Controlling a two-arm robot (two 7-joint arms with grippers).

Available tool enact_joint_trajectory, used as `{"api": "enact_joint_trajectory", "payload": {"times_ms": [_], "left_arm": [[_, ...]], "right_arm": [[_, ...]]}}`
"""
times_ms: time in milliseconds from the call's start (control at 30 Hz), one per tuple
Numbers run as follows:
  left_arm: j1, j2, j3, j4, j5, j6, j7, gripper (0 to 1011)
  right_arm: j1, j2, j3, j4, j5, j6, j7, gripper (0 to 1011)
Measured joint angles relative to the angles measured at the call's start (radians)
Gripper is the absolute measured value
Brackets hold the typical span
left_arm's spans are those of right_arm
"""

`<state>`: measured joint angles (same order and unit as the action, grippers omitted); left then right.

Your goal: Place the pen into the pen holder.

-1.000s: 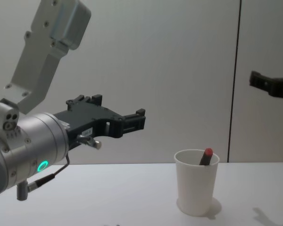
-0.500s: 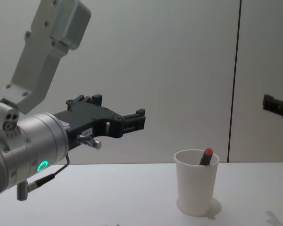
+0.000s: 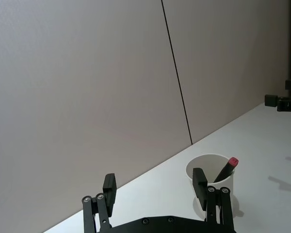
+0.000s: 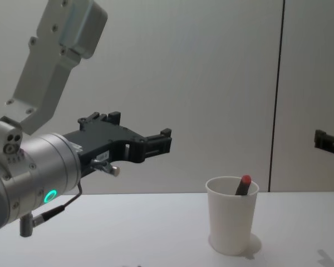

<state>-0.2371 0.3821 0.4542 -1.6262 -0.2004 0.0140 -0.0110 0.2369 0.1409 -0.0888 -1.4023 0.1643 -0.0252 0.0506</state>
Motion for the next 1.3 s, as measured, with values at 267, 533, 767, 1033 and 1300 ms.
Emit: {"api": "enact_joint_trajectory", "payload": {"times_ms": [267, 533, 767, 1033, 1300], "left_arm": [[0.000, -0.002, -0.004, -0.004, -0.023, 0.029, -0.001, 1000], [-0.003, -0.009, -0.011, -0.011, -0.075, 0.102, -0.004, 1000], [-0.012, -0.025, -0.016, -0.013, -0.126, 0.198, 0.002, 1000], [-0.024, -0.047, -0.019, -0.011, -0.175, 0.312, 0.038, 1000], [-0.039, -0.081, -0.019, -0.001, -0.220, 0.452, 0.110, 1000]], "right_arm": [[0.000, 0.001, 0.001, 0.008, -0.005, 0.002, 0.000, 1001], [0.000, 0.002, 0.002, 0.012, -0.008, 0.003, 0.000, 1001], [0.000, 0.003, 0.002, 0.014, -0.009, 0.004, 0.000, 1001], [0.000, 0.003, 0.002, 0.015, -0.010, 0.004, 0.000, 1001], [0.000, 0.003, 0.002, 0.016, -0.010, 0.004, 0.000, 1001]]}}
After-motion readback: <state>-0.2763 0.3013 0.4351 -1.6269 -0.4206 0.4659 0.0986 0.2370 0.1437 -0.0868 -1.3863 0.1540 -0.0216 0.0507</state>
